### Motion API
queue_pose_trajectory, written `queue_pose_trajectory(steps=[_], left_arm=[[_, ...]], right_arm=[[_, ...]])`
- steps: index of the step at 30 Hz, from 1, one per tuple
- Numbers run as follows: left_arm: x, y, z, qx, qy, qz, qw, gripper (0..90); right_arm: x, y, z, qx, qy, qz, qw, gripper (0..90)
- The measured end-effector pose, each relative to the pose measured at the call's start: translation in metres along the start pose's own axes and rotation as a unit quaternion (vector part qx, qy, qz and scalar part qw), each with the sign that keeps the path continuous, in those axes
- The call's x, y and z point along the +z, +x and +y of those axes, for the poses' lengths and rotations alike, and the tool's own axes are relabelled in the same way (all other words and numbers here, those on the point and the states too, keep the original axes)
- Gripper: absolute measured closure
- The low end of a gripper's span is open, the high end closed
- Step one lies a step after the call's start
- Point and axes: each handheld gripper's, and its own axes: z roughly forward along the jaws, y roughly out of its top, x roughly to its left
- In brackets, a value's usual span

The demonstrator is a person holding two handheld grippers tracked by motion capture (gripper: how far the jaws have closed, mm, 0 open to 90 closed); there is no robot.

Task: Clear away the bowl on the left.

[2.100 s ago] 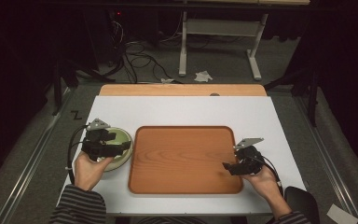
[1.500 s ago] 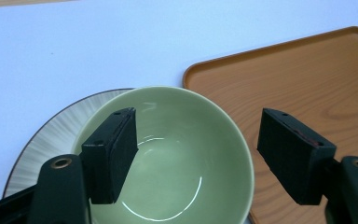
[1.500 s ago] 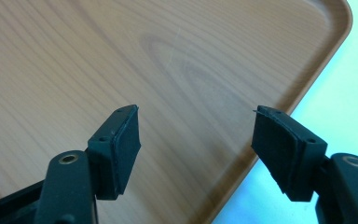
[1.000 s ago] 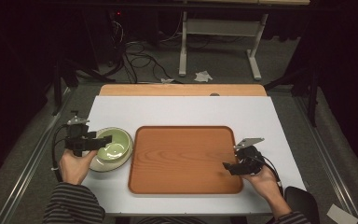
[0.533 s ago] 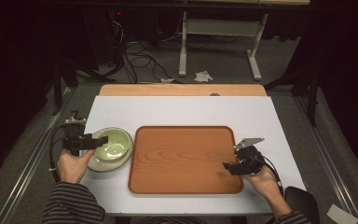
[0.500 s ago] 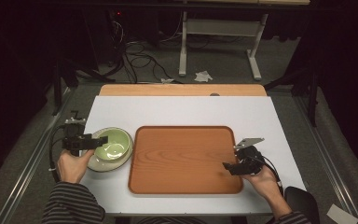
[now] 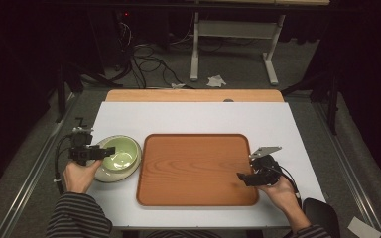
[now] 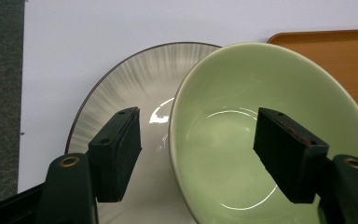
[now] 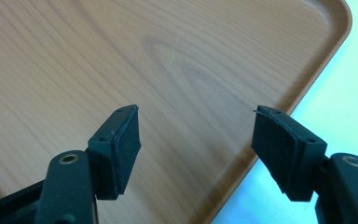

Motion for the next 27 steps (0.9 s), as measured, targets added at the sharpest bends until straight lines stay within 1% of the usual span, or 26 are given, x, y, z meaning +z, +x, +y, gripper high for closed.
queue_pose_trajectory(steps=[2, 5, 6, 9, 10, 13, 15, 16, 18, 23, 27], left_arm=[[0.001, 0.001, 0.000, 0.001, 0.003, 0.001, 1.0000, 32.3], [0.003, 0.005, 0.000, -0.003, 0.011, 0.001, 0.9999, 33.6], [0.003, 0.005, 0.000, -0.003, 0.011, 0.001, 0.9999, 34.9], [0.008, 0.007, -0.001, -0.009, 0.027, 0.008, 0.9996, 39.1], [0.009, 0.008, -0.001, -0.012, 0.032, 0.003, 0.9994, 40.5], [0.013, 0.011, -0.001, -0.019, 0.045, 0.004, 0.9988, 45.0], [0.015, 0.013, -0.002, -0.027, 0.048, 0.001, 0.9985, 47.9], [0.015, 0.013, -0.002, -0.027, 0.048, 0.001, 0.9985, 49.5], [0.016, 0.015, -0.003, -0.034, 0.054, 0.000, 0.9980, 51.7], [0.018, 0.017, -0.003, -0.038, 0.061, -0.003, 0.9974, 56.7], [0.021, 0.016, -0.003, -0.037, 0.069, -0.006, 0.9969, 60.0]], right_arm=[[0.000, 0.000, 0.000, 0.001, 0.003, -0.001, 1.0000, 34.1], [0.001, 0.001, 0.001, -0.002, 0.004, -0.003, 1.0000, 34.1], [0.001, 0.001, 0.001, 0.001, 0.004, -0.003, 1.0000, 34.1], [0.000, 0.001, 0.000, 0.000, 0.004, -0.005, 1.0000, 34.1], [0.000, 0.000, 0.000, 0.001, 0.003, -0.004, 1.0000, 34.2], [0.001, 0.000, 0.000, -0.002, 0.004, -0.004, 1.0000, 34.3], [0.001, 0.000, 0.001, -0.006, 0.003, -0.006, 1.0000, 34.3], [0.001, 0.000, 0.001, -0.006, 0.003, -0.006, 1.0000, 34.3], [0.000, 0.000, 0.001, -0.008, 0.003, -0.005, 0.9999, 34.3], [0.000, -0.001, 0.001, -0.006, 0.002, -0.005, 1.0000, 34.3], [0.000, -0.002, 0.001, -0.003, 0.003, -0.003, 1.0000, 34.3]])
